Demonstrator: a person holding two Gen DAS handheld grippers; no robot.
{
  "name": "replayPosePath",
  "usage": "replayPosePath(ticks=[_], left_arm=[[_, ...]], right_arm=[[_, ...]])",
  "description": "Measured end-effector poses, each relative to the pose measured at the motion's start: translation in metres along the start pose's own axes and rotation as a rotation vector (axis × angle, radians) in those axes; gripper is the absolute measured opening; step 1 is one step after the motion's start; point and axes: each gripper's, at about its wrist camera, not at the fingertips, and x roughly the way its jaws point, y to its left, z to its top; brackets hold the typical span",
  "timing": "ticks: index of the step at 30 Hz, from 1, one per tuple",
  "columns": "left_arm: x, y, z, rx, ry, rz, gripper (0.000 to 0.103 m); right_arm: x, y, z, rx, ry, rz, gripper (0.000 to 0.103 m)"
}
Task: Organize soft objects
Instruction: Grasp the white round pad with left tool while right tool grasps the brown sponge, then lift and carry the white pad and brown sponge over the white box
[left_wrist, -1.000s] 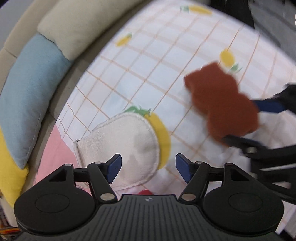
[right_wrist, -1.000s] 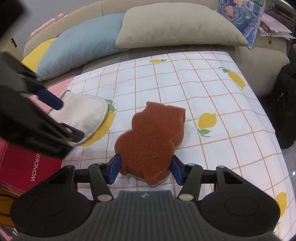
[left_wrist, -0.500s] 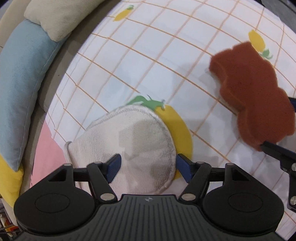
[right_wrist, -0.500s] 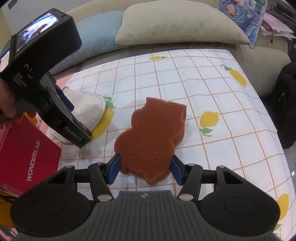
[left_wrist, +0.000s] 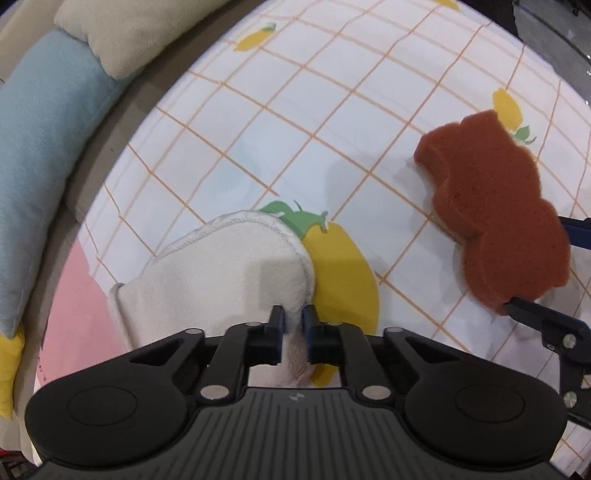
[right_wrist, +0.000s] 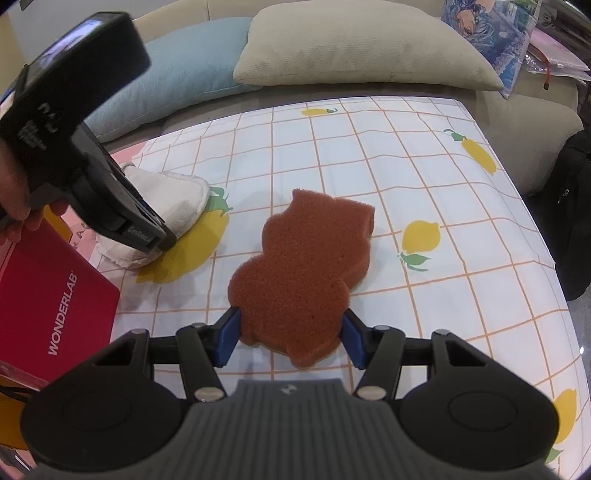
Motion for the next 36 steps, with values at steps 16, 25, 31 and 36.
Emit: replayPosePath(ticks=[16, 25, 31, 36], left_arm=[[-0.129, -0.013, -0.040, -0.130, -0.378, -0.095, 0.010], [-0.178, -0.049, -0.098, -0.208, -0.528, -0.227, 0.010], [-0.194, -0.070, -0.146, -0.202, -0.596, -0.287, 0.010], [-0.207, -0.079, -0.181, -0.208, -0.634, -0.303, 0.010]], right_arm=[[-0.017, 0.008, -0.009, -0.025, -0.061, -0.032, 0.054], [-0.045, 0.015, -0.029, -0.002, -0.063, -0.085, 0.053], [-0.081, 0.033, -0.049, -0.023, -0.071, -0.092, 0.053], [-0.113, 0.057, -0.062, -0.072, -0.068, -0.098, 0.053]])
